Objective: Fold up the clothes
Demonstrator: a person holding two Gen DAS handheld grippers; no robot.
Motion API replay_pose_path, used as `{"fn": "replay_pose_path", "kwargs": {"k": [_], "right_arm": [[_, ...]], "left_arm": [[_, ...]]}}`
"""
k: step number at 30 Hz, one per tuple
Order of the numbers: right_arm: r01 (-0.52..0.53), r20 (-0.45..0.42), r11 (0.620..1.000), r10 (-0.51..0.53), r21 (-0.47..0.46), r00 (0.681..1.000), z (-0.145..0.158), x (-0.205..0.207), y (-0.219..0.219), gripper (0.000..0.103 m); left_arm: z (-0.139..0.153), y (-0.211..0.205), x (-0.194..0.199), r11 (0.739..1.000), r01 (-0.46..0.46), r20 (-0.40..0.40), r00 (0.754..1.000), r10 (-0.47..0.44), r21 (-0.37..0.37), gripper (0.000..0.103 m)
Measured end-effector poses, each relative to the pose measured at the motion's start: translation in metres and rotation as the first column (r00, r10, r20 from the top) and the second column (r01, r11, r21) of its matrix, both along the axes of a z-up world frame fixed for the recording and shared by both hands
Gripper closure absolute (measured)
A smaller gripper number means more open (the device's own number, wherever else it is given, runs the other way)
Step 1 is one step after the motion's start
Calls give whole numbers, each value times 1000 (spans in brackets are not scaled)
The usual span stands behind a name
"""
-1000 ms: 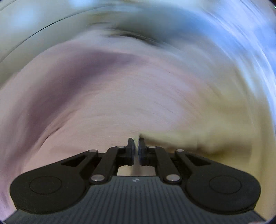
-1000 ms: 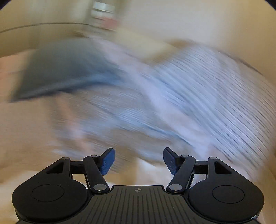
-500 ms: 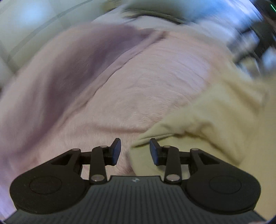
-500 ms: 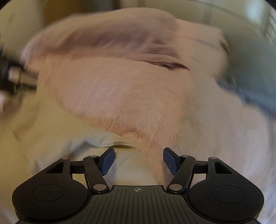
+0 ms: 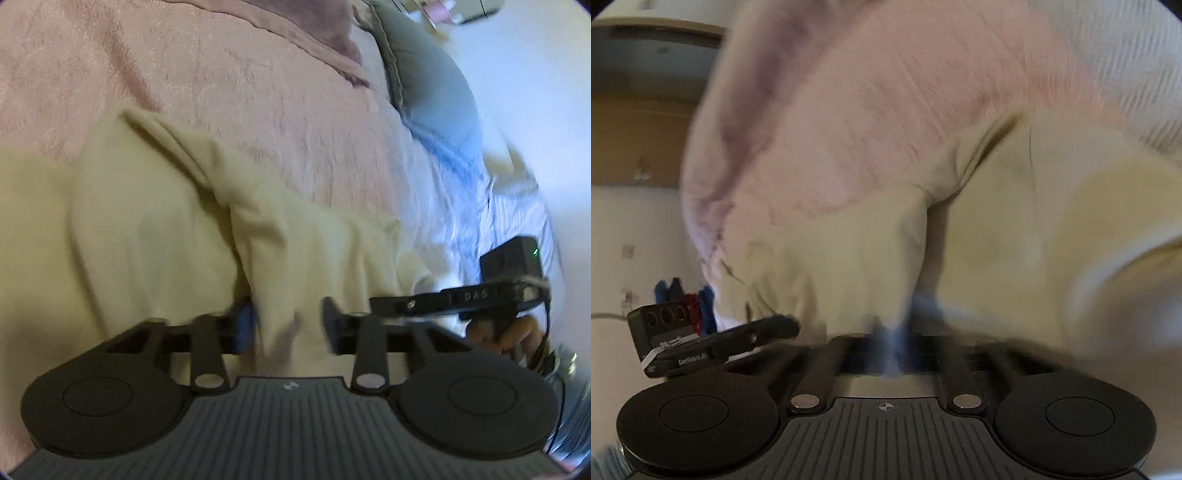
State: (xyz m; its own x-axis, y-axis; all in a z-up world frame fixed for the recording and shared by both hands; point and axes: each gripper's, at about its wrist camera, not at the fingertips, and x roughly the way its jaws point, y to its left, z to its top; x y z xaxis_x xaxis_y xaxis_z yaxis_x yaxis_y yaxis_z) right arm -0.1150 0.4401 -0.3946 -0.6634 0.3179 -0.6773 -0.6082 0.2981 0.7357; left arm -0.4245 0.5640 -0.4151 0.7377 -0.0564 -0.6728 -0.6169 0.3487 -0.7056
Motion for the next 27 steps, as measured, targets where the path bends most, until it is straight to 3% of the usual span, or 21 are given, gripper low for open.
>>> {"fn": "replay_pose_path", "kwargs": {"k": [2,3,5,6,7,8,10,13,15,17,18,19,20,21,22,23,25,27], "right_arm": [[72,-53,991,-67,110,996,15,13,23,94],[158,-78,969,-145,190,986,27,25,34,93],[345,-102,891,-330,296,939,47,52,52,73],[410,-79,852,-408,327,910,56,66,58,51],[436,-27,821,-460,369,888,64,77,62,45],[417,37,807,-474,417,880,72,85,64,45],[288,167,836,-404,468,900,78,91,62,45],[12,362,894,-194,449,912,63,85,58,45],[-158,443,905,-37,395,896,42,77,57,45],[-261,473,905,77,335,878,21,73,58,45],[-284,478,907,108,312,872,11,70,61,45],[-294,484,909,122,297,867,2,67,64,45],[-297,485,910,128,290,865,-5,62,63,46],[-306,472,906,142,292,870,-7,54,59,73],[-323,453,896,163,303,876,-7,49,56,102],[-343,468,882,167,322,868,-3,44,53,102],[-378,557,844,118,379,822,12,36,46,102],[-323,570,840,20,435,821,23,42,40,102]], "left_arm": [[24,27,2,994,-82,89,993,75,76,85],[37,41,0,981,-151,132,982,135,124,84],[61,69,-11,925,-328,195,936,292,192,74],[70,80,-18,891,-397,204,912,357,218,69],[76,87,-23,871,-423,184,904,386,251,69],[82,93,-28,855,-431,155,902,402,289,69],[83,93,-33,861,-354,66,932,356,366,63],[66,81,-32,899,-117,-93,981,171,422,61],[50,71,-26,911,21,-149,988,45,412,57],[31,62,-17,916,102,-181,983,-32,388,52],[22,57,-15,916,126,-197,979,-52,382,52],[14,52,-13,915,150,-213,974,-72,376,63],[8,48,-13,909,168,-226,970,-85,380,79],[3,43,-15,902,184,-237,967,-94,390,95],[3,38,-15,887,182,-240,967,-84,424,96],[8,33,-16,867,170,-236,970,-63,469,97],[23,20,-22,819,120,-196,980,-9,561,96],[31,16,-27,797,45,-148,988,55,602,96]]}}
